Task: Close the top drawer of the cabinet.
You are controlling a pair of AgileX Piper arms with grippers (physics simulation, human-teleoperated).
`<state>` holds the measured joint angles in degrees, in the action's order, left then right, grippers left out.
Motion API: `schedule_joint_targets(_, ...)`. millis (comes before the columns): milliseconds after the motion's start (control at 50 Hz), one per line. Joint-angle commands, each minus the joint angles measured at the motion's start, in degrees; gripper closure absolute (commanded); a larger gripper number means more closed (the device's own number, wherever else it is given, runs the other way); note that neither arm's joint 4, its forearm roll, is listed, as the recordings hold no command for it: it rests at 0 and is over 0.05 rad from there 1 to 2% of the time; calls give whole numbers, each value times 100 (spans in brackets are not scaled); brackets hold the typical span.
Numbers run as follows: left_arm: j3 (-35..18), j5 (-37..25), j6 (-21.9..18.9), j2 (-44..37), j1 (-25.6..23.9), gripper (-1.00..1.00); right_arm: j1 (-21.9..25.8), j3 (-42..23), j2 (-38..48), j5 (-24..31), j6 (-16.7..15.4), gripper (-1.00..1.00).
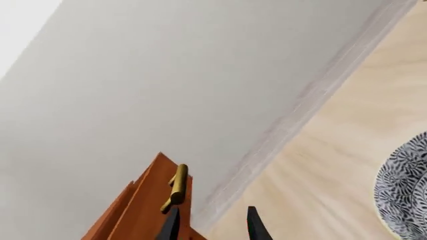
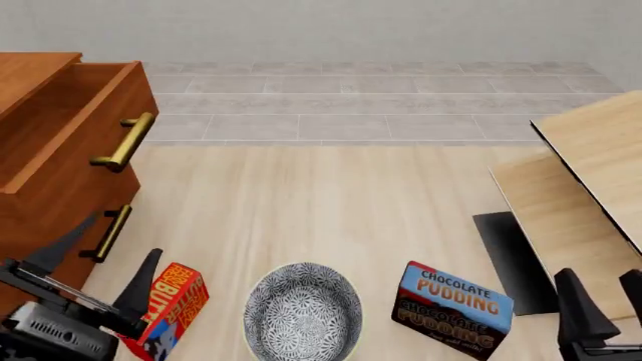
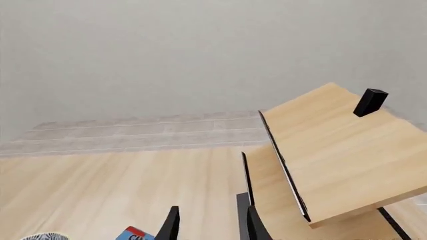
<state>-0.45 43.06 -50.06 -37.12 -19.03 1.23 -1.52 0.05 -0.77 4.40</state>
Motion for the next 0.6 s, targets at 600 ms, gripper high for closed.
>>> schedule_joint_targets(600, -658, 2683, -2657, -2755, 955, -100, 22, 119, -4, -50, 58, -100)
